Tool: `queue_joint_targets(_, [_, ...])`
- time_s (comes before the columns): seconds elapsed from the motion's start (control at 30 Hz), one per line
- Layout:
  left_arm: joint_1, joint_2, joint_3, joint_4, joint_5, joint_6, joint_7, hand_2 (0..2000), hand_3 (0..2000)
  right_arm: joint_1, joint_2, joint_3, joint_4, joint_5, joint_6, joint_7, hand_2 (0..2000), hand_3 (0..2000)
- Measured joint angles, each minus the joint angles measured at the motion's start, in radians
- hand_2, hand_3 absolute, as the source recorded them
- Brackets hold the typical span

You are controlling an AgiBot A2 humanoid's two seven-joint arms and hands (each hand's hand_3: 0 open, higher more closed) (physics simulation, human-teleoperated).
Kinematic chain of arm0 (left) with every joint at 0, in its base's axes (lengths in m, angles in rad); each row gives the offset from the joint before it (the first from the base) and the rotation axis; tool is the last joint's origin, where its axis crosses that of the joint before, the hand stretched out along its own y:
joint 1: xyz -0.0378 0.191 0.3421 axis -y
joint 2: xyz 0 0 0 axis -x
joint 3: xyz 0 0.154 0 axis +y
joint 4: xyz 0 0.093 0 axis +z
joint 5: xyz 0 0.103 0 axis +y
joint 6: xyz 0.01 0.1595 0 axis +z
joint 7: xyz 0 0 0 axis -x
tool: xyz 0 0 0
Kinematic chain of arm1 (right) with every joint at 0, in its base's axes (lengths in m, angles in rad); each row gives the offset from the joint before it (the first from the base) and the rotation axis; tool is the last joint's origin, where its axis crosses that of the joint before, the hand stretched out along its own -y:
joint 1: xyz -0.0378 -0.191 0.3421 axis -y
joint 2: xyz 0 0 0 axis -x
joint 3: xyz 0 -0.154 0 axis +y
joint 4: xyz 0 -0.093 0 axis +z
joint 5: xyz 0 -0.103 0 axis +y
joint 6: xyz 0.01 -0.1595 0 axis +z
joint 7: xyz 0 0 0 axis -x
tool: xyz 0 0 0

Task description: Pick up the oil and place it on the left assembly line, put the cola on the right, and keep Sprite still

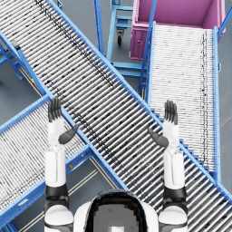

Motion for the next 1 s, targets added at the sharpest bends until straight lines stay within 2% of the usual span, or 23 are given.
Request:
queue_joint_targets(0.13, [0.016, 0.007, -0.030, 0.008, 0.000, 0.000, 0.000, 0, 0, 0.010, -0.008, -0.028, -0.009, 0.000, 0.000, 0.000, 0, 0])
queue_joint_targets(0.43, [0.025, 0.018, -0.052, 0.003, 0.399, 0.000, 0.000, 0, 0, 0.020, -0.023, -0.039, -0.015, 0.399, 0.000, 0.000, 0, 0])
queue_joint_targets(0.6, [0.027, 0.023, -0.050, 0.006, 0.527, 0.000, 0.000, 0, 0, 0.023, -0.030, -0.040, -0.029, 0.492, 0.000, 0.000, 0, 0])
queue_joint_targets(0.73, [0.027, 0.027, -0.045, 0.013, 0.672, 0.000, 0.000, 0, 0, 0.025, -0.035, -0.042, -0.041, 0.636, 0.000, 0.000, 0, 0])
queue_joint_targets(1.0, [0.039, 0.033, -0.038, 0.030, 0.726, 0.000, 0.000, 0, 0, 0.030, -0.042, -0.061, -0.055, 0.690, 0.000, 0.000, 0, 0])
